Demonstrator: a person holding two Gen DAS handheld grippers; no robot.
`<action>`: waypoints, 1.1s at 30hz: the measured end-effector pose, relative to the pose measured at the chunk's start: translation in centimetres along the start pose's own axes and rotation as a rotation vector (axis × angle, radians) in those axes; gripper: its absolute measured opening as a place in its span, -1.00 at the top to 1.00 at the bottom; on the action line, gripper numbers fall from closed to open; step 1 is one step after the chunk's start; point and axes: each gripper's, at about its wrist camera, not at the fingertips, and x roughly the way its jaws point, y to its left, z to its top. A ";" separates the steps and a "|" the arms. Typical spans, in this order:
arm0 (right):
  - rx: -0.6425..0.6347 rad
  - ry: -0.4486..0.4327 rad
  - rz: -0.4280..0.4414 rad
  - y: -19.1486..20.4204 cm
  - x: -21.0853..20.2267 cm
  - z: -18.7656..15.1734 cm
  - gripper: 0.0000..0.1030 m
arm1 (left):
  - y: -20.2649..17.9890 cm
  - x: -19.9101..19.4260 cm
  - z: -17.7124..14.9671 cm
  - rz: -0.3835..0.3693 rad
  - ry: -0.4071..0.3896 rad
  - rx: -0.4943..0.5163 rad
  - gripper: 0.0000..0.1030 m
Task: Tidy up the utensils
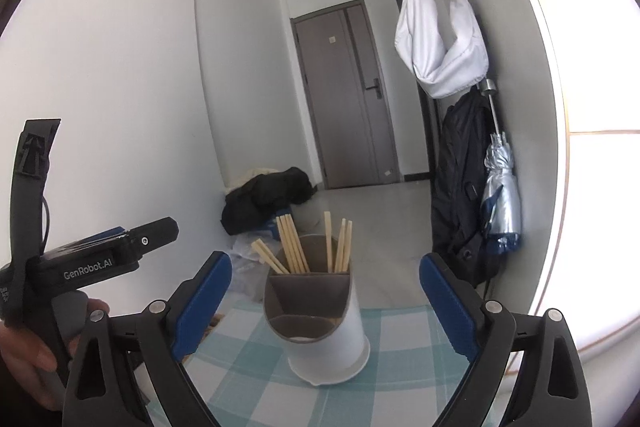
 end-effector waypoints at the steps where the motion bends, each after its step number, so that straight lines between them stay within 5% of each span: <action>1: 0.001 -0.003 -0.002 -0.1 -0.1 0.0 -0.86 | -0.1 0.0 -0.2 0.007 -0.007 0.010 -0.97; 33: -0.015 -0.004 -0.031 0.3 -0.7 -0.8 -0.86 | -0.5 0.6 -1.6 0.027 0.019 0.029 -0.97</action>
